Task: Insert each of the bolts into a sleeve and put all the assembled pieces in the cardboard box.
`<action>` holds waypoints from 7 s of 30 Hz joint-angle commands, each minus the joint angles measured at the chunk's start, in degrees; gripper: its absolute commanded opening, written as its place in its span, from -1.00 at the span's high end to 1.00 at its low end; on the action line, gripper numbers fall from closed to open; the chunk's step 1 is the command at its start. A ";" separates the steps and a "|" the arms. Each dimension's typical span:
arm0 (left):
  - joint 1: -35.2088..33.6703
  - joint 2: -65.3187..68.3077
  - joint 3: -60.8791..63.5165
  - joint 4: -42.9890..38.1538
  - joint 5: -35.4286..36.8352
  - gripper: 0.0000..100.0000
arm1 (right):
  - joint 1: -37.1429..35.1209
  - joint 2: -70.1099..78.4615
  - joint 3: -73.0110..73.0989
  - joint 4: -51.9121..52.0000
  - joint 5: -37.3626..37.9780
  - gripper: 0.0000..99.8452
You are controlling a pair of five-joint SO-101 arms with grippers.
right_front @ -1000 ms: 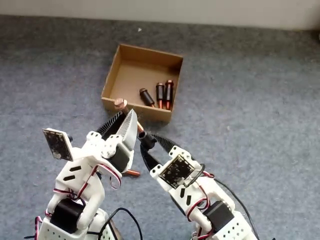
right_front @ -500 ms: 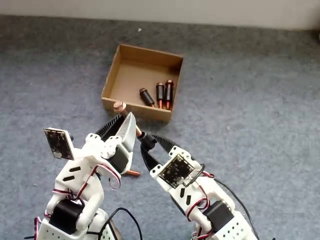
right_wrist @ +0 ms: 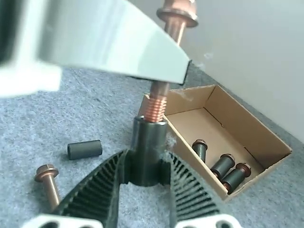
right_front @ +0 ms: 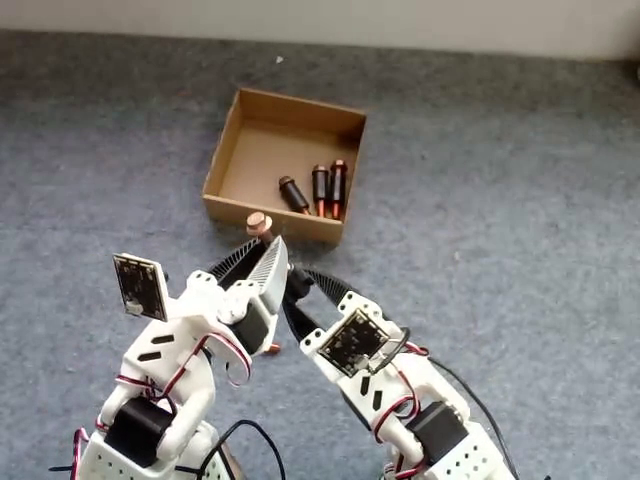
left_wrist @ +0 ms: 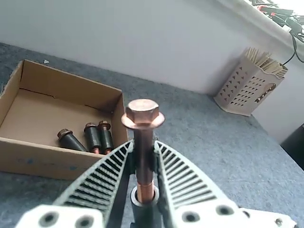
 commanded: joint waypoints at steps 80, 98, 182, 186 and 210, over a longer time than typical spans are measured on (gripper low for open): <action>-29.76 -0.13 15.52 26.73 -27.25 0.99 | 16.04 -0.22 -16.40 0.22 -3.78 0.99; -29.93 -0.13 15.52 26.73 -27.25 0.99 | 16.13 60.79 -46.20 -15.60 0.44 0.99; -53.41 -0.31 15.52 13.01 -27.34 0.98 | -10.95 126.11 -113.36 39.34 -52.04 0.84; -53.41 -0.31 15.52 13.01 -27.34 0.98 | -12.09 130.68 -113.36 38.29 -53.80 0.84; -53.41 -0.31 15.52 13.10 -27.34 0.98 | -12.44 138.51 -113.36 39.16 -55.12 0.69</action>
